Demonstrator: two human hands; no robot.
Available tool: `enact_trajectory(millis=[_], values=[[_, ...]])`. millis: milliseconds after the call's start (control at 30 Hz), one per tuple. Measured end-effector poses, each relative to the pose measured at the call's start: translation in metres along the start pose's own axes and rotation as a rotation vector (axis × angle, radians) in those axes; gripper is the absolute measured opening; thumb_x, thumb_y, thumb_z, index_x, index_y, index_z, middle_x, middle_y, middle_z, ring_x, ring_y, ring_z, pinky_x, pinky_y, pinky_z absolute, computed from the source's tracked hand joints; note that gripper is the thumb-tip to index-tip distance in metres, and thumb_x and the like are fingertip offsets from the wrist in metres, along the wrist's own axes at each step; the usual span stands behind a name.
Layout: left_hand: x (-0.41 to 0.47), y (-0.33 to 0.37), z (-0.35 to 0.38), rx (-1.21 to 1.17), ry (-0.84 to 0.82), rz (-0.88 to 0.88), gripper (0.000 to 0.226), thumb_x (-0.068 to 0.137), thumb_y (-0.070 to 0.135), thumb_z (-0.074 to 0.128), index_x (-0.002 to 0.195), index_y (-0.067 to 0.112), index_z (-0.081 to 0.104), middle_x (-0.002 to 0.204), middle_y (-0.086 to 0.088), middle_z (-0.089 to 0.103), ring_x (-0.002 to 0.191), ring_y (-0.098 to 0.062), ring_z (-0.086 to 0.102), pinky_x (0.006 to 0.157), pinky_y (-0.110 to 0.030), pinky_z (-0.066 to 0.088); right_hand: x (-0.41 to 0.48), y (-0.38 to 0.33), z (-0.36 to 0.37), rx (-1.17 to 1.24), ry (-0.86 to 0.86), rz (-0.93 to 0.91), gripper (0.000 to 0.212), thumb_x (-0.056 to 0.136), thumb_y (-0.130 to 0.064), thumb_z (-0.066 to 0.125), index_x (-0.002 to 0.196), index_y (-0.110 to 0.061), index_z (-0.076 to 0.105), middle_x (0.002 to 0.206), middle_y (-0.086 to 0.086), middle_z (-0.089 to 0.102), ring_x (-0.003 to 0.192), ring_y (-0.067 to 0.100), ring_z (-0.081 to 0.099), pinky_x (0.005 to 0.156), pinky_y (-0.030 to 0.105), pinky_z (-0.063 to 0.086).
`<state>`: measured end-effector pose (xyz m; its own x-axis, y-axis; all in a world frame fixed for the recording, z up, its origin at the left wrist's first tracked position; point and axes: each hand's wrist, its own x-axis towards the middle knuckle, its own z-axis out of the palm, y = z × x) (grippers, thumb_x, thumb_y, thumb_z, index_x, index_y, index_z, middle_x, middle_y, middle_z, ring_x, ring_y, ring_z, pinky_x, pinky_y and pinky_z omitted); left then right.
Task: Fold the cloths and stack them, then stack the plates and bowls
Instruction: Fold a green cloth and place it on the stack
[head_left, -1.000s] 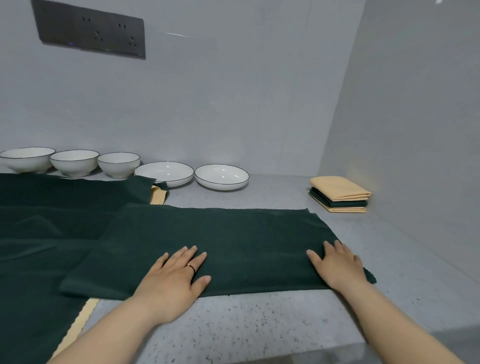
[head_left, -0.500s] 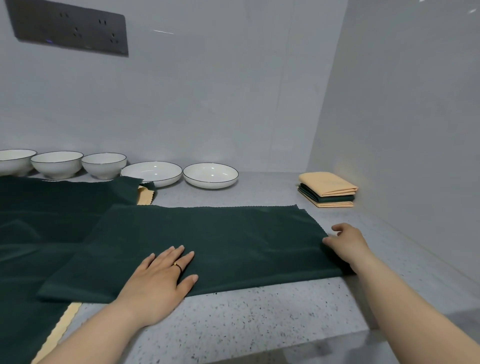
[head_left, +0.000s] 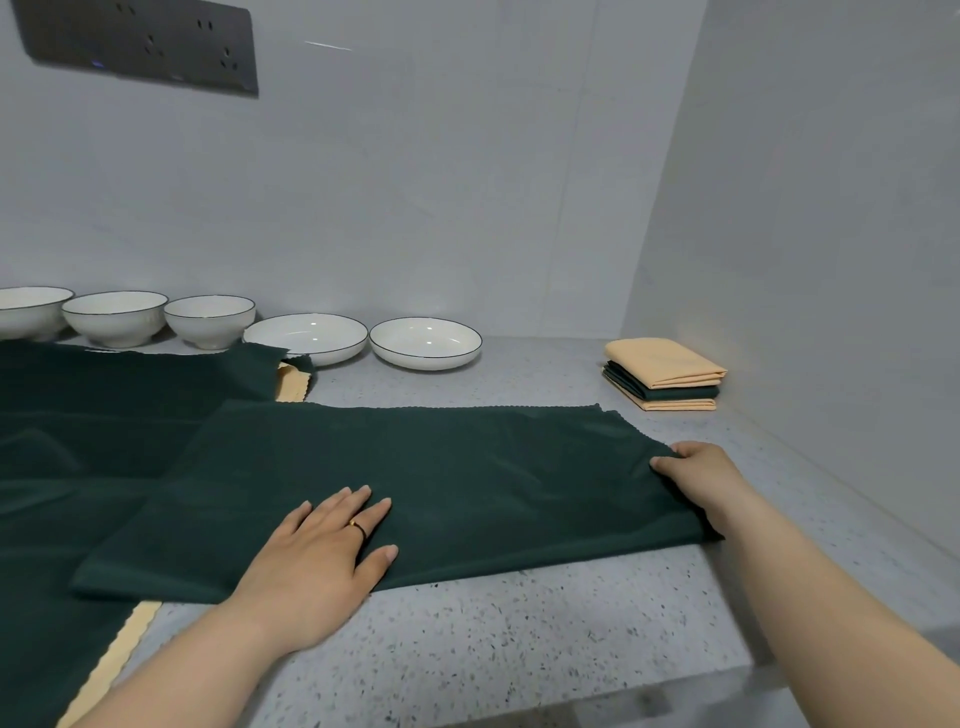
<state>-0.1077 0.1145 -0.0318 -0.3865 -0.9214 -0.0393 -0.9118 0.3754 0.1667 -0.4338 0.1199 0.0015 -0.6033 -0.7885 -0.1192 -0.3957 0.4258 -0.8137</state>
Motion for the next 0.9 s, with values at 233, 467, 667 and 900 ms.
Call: enact_trajectory(millis=[233,467,667,900], values=[[-0.002,0.002,-0.003,-0.003,-0.011,-0.032,0.051,0.100,0.043,0.013,0.148,0.030,0.005,0.156,0.011,-0.002,0.144,-0.004,-0.005,0.116,-0.027,-0.003,0.015,0.001,0.010,-0.088,0.018,-0.007,0.029,0.086,-0.006,0.056,0.058,-0.008,0.049,0.064,0.009,0.050,0.067,0.024,0.046,0.057,0.027,0.034],[0.017,0.071,-0.017,-0.044,0.012,0.300,0.052,0.098,0.046,0.015,0.148,0.032,0.008,0.156,0.012,0.004,0.144,-0.004,0.000,0.115,-0.024,-0.004,0.017,0.000,0.014,-0.043,-0.044,-0.031,0.029,0.088,-0.007,0.058,0.060,-0.013,0.058,0.068,0.006,0.057,0.077,0.026,0.054,0.077,0.032,0.045],[0.065,0.140,0.003,-0.135,-0.097,0.400,0.052,0.100,0.036,0.023,0.149,0.022,0.010,0.157,0.001,0.011,0.145,-0.013,0.007,0.119,-0.033,0.004,0.010,0.011,0.001,0.202,-0.121,-0.066,0.026,0.091,0.004,0.047,0.078,-0.012,0.063,0.074,0.004,0.062,0.065,0.019,0.057,0.040,0.010,0.046],[0.075,0.150,0.023,0.004,-0.164,0.343,0.055,0.100,0.041,0.017,0.149,0.022,0.002,0.157,0.001,-0.008,0.144,-0.013,-0.012,0.117,-0.037,-0.010,0.027,0.013,0.005,0.126,-0.044,-0.065,0.030,0.087,0.003,0.052,0.061,-0.011,0.057,0.065,0.006,0.057,0.059,0.019,0.051,0.055,0.024,0.041]])
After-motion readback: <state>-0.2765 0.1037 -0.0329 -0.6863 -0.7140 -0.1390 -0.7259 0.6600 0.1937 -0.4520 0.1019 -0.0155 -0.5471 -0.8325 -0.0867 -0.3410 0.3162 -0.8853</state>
